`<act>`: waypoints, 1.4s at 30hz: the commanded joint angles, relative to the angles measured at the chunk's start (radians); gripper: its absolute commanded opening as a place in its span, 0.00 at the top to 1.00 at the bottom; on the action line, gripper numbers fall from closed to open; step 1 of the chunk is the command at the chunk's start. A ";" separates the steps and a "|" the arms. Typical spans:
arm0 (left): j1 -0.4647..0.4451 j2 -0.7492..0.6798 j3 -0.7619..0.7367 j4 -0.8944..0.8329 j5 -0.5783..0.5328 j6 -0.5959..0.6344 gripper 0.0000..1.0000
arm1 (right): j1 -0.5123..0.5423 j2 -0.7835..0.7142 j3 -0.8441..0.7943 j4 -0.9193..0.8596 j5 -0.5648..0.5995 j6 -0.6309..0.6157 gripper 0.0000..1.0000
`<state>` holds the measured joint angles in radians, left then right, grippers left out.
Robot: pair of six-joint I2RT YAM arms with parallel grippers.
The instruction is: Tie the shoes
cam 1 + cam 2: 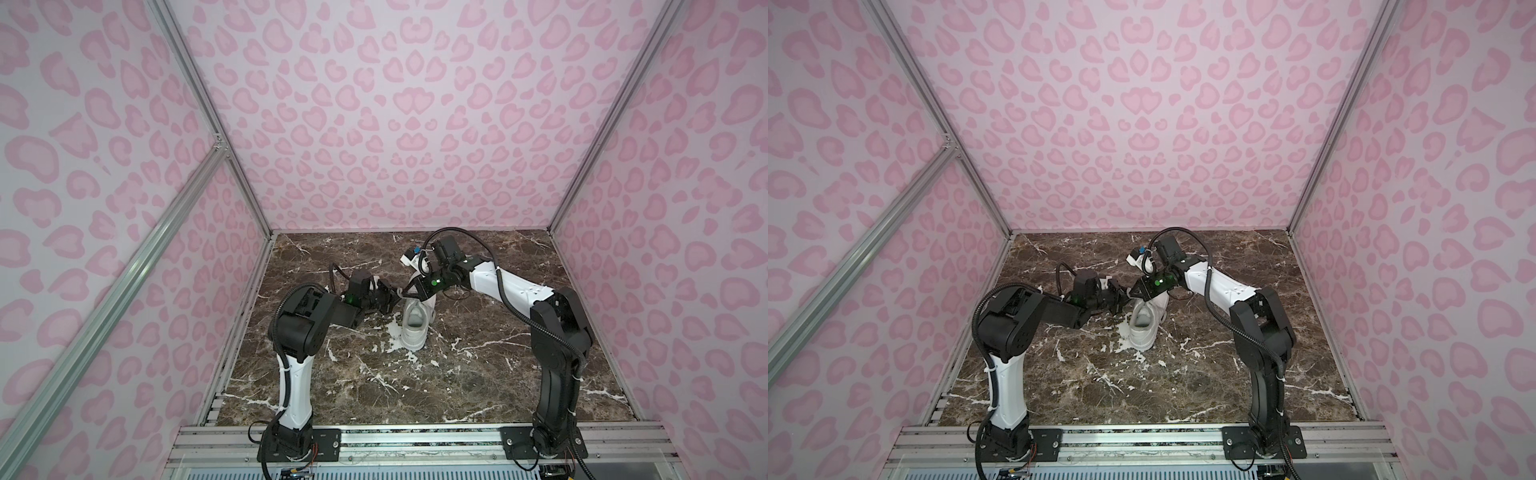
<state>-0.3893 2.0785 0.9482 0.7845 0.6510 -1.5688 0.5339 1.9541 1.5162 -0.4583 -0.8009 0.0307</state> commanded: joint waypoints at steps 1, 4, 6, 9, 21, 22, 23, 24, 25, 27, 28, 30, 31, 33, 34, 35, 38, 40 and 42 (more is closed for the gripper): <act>-0.002 0.009 0.024 0.091 0.015 -0.022 0.96 | 0.000 0.012 0.016 -0.059 -0.067 -0.031 0.90; 0.000 0.014 0.040 0.104 0.021 -0.025 0.96 | 0.001 0.014 0.044 -0.137 -0.058 -0.062 0.80; -0.003 0.018 0.047 0.120 0.022 -0.032 0.96 | -0.003 0.001 0.050 -0.161 -0.030 -0.069 0.75; -0.005 0.027 0.058 0.138 0.029 -0.042 0.96 | -0.017 -0.027 0.051 -0.172 0.009 -0.059 0.67; -0.010 0.023 0.095 0.125 0.040 -0.031 0.97 | -0.060 -0.018 0.113 -0.227 0.192 0.013 0.68; -0.007 0.012 0.090 0.107 0.035 -0.018 0.94 | -0.061 -0.018 0.114 -0.232 0.208 0.014 0.68; -0.003 -0.002 0.081 0.084 0.028 -0.001 0.89 | -0.060 -0.018 0.121 -0.247 0.219 0.006 0.68; 0.002 -0.015 0.078 0.058 0.026 0.020 0.86 | -0.061 -0.018 0.127 -0.258 0.233 0.002 0.69; 0.007 -0.030 0.079 0.014 0.029 0.050 0.81 | -0.061 -0.016 0.137 -0.276 0.242 -0.005 0.69; 0.021 -0.060 0.079 -0.066 0.032 0.106 0.77 | -0.054 -0.004 0.164 -0.316 0.276 -0.026 0.70; 0.028 -0.077 0.077 -0.105 0.033 0.134 0.75 | -0.048 0.005 0.181 -0.340 0.302 -0.040 0.70; 0.040 -0.110 0.072 -0.187 0.039 0.189 0.74 | -0.043 0.019 0.204 -0.369 0.312 -0.055 0.70; 0.045 -0.129 0.063 -0.223 0.038 0.220 0.73 | -0.042 0.022 0.206 -0.368 0.308 -0.051 0.69; 0.057 -0.162 0.053 -0.323 0.035 0.283 0.72 | -0.028 0.018 0.210 -0.373 0.328 -0.041 0.68; 0.064 -0.175 0.049 -0.369 0.037 0.313 0.71 | -0.012 0.015 0.222 -0.391 0.365 -0.036 0.68; 0.071 -0.187 0.040 -0.391 0.039 0.335 0.71 | 0.005 0.008 0.227 -0.404 0.405 -0.027 0.67; 0.094 -0.222 0.019 -0.461 0.042 0.384 0.71 | 0.059 -0.034 0.210 -0.434 0.490 0.024 0.68; 0.102 -0.245 0.018 -0.527 0.044 0.425 0.71 | 0.078 -0.076 0.168 -0.447 0.524 0.066 0.67; 0.098 -0.262 0.027 -0.614 0.057 0.466 0.71 | 0.081 -0.115 0.119 -0.443 0.546 0.105 0.66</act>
<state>-0.2874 1.8416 0.9691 0.3153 0.6861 -1.2007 0.6144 1.8645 1.6730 -0.8654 -0.3515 0.0647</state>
